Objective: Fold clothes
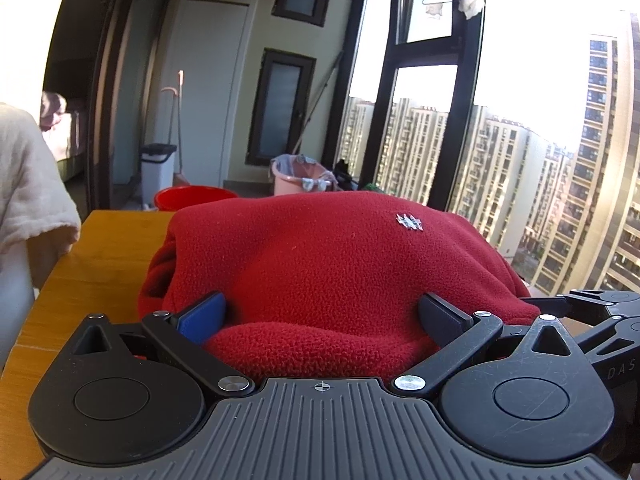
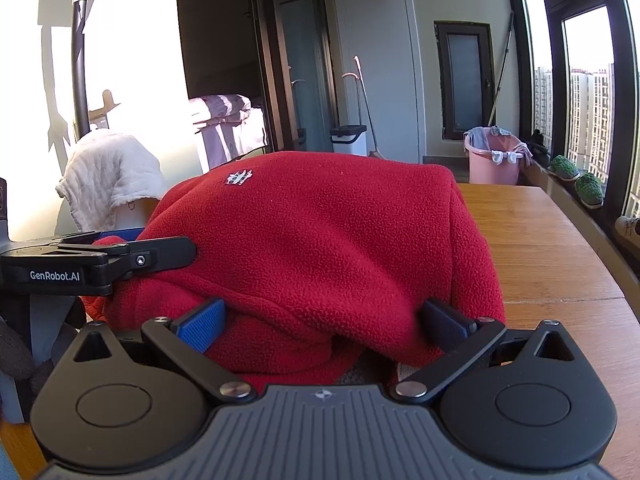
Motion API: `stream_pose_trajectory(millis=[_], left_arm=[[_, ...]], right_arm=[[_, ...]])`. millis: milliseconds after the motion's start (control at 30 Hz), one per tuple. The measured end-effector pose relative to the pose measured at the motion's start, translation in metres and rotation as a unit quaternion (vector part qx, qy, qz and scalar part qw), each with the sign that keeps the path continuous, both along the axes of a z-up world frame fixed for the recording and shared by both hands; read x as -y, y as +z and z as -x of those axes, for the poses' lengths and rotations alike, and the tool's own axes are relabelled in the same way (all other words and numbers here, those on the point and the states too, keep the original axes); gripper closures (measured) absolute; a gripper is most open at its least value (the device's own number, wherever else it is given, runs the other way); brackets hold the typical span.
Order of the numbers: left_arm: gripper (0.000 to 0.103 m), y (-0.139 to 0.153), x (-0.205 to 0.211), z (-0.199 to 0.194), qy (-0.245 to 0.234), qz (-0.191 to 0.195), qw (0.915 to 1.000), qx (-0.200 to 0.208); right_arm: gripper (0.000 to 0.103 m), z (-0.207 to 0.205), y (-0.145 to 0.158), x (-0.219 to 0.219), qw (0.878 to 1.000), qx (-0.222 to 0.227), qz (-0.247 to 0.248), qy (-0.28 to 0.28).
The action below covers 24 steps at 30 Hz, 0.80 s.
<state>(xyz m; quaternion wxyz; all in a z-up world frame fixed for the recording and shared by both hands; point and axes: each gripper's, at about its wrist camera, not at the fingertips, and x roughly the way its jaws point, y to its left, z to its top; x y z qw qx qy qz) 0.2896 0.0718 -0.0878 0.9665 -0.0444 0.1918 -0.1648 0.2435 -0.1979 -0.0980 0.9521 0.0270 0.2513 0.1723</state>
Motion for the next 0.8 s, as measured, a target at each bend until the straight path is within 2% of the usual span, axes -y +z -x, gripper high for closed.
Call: stream_pose_trajectory(millis=[100,267,467,567,633,733,800], left_arm=[[0.000,0.001,0.003,0.003,0.008,-0.011,0.9999,0.007],[0.000,0.001,0.000,0.000,0.010,-0.001,0.9999,0.008],[0.000,0.003,0.002,-0.011,0.016,-0.016,0.9996,0.016],[0.000,0.001,0.005,-0.022,0.026,-0.036,0.9987,0.025],[0.000,0.002,0.004,-0.033,0.025,-0.031,0.9990,0.019],[0.000,0.000,-0.003,-0.043,0.018,0.001,0.9998,0.003],[0.000,0.000,-0.004,-0.043,0.019,0.003,0.9998,0.005]], right_arm=[[0.000,0.000,0.000,0.000,1.000,0.001,-0.004,-0.001],[0.000,0.006,0.001,0.001,1.000,0.015,-0.004,-0.009],[0.000,-0.005,0.002,-0.002,1.000,0.015,-0.005,-0.019],[0.000,-0.018,0.001,-0.007,0.999,0.014,0.000,-0.032],[0.000,-0.028,0.001,-0.008,0.999,0.008,0.000,-0.034],[0.000,-0.034,0.000,-0.005,1.000,0.000,-0.008,-0.031],[0.000,-0.034,0.000,-0.002,0.999,-0.001,-0.016,-0.028]])
